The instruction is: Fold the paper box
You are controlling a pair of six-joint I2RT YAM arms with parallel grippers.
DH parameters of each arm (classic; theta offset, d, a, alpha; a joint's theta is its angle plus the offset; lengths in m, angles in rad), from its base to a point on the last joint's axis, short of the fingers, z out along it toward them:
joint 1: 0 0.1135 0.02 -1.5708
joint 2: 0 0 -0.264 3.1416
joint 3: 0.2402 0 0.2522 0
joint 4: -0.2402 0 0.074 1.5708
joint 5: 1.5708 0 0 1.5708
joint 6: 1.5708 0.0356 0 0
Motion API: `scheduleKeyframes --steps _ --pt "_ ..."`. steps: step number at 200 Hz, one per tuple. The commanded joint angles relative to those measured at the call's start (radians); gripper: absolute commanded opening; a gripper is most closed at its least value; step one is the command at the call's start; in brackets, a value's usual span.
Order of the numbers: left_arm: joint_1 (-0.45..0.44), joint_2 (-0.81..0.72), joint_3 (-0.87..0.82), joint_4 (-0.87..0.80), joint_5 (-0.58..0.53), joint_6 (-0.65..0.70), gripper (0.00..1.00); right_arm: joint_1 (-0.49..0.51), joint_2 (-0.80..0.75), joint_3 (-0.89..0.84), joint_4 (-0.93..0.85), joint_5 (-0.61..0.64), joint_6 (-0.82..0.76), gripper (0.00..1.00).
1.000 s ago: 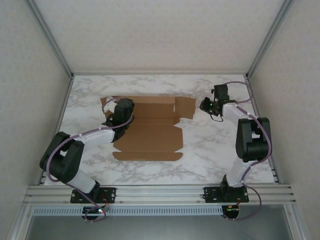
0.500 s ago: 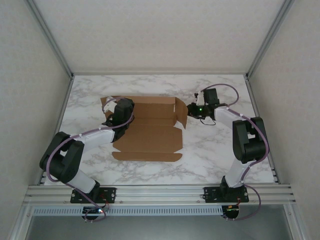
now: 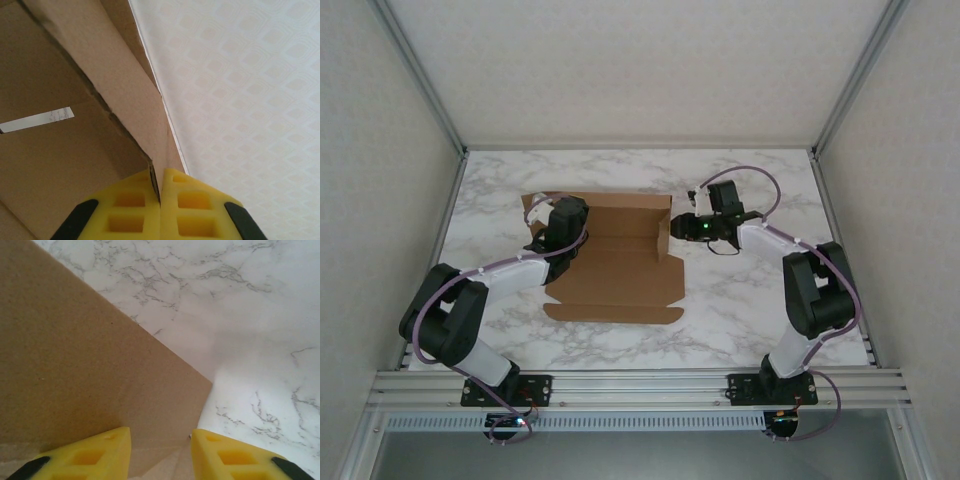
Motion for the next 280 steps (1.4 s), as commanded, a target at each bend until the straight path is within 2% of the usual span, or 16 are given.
scheduleKeyframes --steps 1,42,74,107,142,166,210,280 --pt "-0.010 0.013 -0.021 -0.153 0.043 0.023 0.00 0.035 -0.044 -0.011 -0.017 0.060 -0.068 0.41" --pt "-0.010 0.006 -0.042 -0.145 0.050 0.023 0.00 0.079 -0.070 -0.045 0.017 0.160 -0.107 0.51" --pt "-0.010 0.001 -0.047 -0.153 0.045 0.023 0.00 0.103 -0.145 -0.110 0.084 0.229 -0.132 0.48" --pt "-0.010 0.001 -0.047 -0.155 0.047 0.022 0.00 0.117 -0.180 -0.129 0.094 0.211 -0.154 0.43" --pt "-0.010 -0.002 -0.053 -0.153 0.051 0.023 0.00 0.136 -0.164 -0.105 0.068 0.221 -0.170 0.47" --pt "-0.009 -0.009 -0.065 -0.148 0.051 0.023 0.00 0.136 -0.134 -0.074 0.045 0.287 -0.176 0.50" --pt "-0.010 -0.014 -0.091 -0.132 0.060 0.025 0.00 0.136 -0.079 -0.039 0.051 0.356 -0.193 0.49" --pt "-0.010 -0.002 -0.069 -0.139 0.080 0.046 0.00 0.138 -0.018 0.003 0.083 0.379 -0.237 0.49"
